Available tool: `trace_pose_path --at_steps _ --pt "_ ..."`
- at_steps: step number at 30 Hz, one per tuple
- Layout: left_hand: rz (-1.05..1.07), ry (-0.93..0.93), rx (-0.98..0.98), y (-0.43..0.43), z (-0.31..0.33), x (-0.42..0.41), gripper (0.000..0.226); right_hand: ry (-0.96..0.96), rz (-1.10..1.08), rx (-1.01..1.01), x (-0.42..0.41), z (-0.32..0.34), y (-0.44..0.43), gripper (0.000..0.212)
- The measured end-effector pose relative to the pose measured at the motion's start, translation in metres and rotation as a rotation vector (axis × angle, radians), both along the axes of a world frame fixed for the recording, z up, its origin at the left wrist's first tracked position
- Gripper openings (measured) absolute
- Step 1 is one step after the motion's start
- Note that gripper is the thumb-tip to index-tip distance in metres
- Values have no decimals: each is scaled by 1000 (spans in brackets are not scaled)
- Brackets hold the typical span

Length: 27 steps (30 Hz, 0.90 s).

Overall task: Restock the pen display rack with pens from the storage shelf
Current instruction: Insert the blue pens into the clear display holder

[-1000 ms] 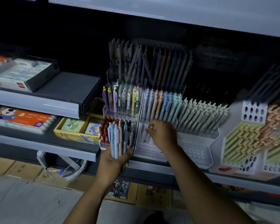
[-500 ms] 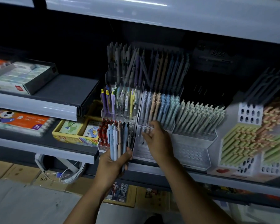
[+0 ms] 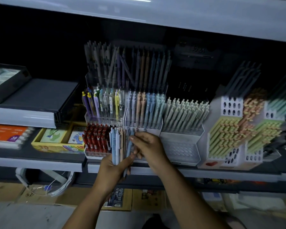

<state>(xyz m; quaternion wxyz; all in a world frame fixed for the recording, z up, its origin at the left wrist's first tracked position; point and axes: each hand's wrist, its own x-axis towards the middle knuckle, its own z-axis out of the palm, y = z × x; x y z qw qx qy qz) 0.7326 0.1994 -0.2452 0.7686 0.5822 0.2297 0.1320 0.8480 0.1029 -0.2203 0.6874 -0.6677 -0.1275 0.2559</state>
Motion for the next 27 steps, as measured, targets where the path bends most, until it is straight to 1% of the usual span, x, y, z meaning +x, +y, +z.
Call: trace_pose_path --at_steps 3,5,9,12,14,16,19,21,25,27 --pt "-47 8 -4 0 -1 0 25 59 6 39 3 -2 -9 17" --pt "-54 20 -18 1 -2 0 22 77 -16 71 3 -2 -13 15" --pt "-30 18 -59 5 -3 2 22 122 -71 180 4 -1 -19 15" --pt "-12 4 -81 5 -3 4 26 139 -103 225 8 -2 -24 20" --pt "8 1 -89 2 -2 4 22 128 -164 265 13 -1 -30 20" --pt "23 13 -86 1 -3 2 16 118 -280 297 22 -1 -38 19" --pt "35 42 -78 4 -9 -1 17 11 -442 230 36 -2 -46 18" --pt "31 52 -77 4 -8 -3 17 -97 -479 157 43 -6 -47 14" --pt "0 45 -71 3 -2 -4 6 -270 -450 39 52 -14 -41 8" --pt "-5 45 -68 5 -3 -4 9 -318 -409 -13 55 -18 -36 4"
